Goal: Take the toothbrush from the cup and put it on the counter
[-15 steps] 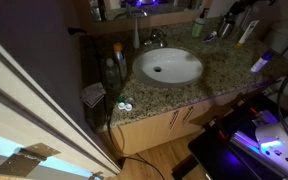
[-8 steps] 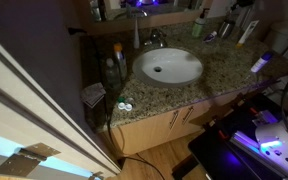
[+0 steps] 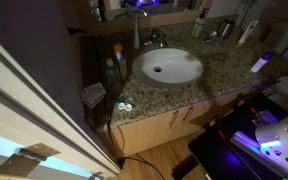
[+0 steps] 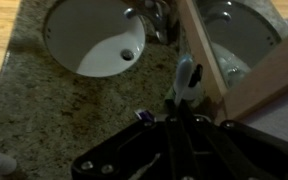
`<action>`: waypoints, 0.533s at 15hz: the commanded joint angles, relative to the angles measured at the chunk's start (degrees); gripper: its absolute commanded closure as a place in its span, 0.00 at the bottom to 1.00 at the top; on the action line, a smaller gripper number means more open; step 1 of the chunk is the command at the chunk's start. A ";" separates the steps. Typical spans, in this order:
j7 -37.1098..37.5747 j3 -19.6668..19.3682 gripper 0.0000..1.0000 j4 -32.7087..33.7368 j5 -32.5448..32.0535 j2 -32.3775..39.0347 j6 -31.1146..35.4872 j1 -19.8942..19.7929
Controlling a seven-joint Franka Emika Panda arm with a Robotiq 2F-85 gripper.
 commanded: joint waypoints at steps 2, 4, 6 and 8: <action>-6.69 -0.56 0.99 -1.94 -4.34 -4.27 -15.63 -0.57; -10.10 -1.38 0.99 -3.56 -10.48 -5.64 -19.43 1.43; -13.95 -0.37 0.99 -7.79 -18.81 -7.98 -17.51 3.39; -17.80 -0.30 0.99 -15.36 -25.28 -11.12 -9.35 6.82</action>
